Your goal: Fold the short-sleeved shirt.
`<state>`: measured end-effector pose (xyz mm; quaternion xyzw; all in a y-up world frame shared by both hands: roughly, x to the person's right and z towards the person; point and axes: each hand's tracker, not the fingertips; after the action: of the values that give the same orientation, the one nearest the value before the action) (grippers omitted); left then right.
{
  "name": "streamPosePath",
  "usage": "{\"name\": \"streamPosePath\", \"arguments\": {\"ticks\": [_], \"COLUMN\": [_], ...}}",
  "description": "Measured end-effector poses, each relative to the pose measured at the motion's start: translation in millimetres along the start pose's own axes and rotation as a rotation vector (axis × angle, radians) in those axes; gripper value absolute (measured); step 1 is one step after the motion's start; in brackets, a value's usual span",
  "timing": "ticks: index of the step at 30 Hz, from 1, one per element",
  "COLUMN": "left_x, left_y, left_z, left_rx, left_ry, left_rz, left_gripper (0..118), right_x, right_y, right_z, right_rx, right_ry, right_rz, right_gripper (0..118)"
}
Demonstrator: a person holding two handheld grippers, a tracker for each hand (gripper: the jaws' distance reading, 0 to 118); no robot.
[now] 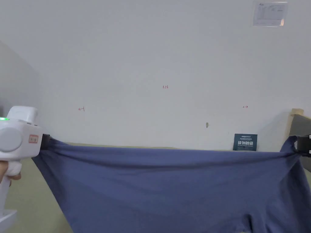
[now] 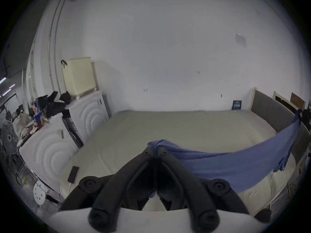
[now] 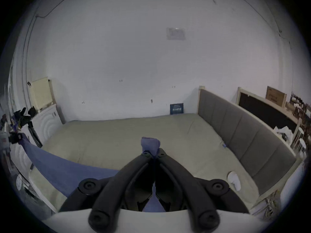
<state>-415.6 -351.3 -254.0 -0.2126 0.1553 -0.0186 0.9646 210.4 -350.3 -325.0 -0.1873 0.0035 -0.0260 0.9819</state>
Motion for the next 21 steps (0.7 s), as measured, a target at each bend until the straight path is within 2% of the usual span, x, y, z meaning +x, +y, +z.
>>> {"name": "streamPosePath", "arguments": {"ticks": [3, 5, 10, 15, 17, 21], "left_x": [9, 14, 26, 42, 46, 57], "left_y": [18, 32, 69, 100, 110, 120], "left_z": [-8, -15, -42, -81, -99, -138], "left_rx": [0.016, 0.044, 0.073, 0.143, 0.147, 0.143], "left_ry": [0.021, 0.061, 0.068, 0.151, 0.154, 0.171], "left_rz": [-0.011, -0.068, -0.009, -0.003, 0.004, 0.0], "left_gripper": [3, 3, 3, 3, 3, 3], "right_x": [-4, -8, -21, -38, -44, -49], "right_y": [16, 27, 61, 92, 99, 109], "right_z": [-6, -10, -39, -85, -106, -155], "right_rx": [0.017, 0.025, 0.084, 0.119, 0.134, 0.121], "right_ry": [-0.025, -0.032, -0.079, -0.099, -0.118, -0.131], "right_rz": [0.017, 0.017, 0.041, 0.053, 0.075, 0.068], "right_gripper": [0, 0, 0, 0, 0, 0]}}
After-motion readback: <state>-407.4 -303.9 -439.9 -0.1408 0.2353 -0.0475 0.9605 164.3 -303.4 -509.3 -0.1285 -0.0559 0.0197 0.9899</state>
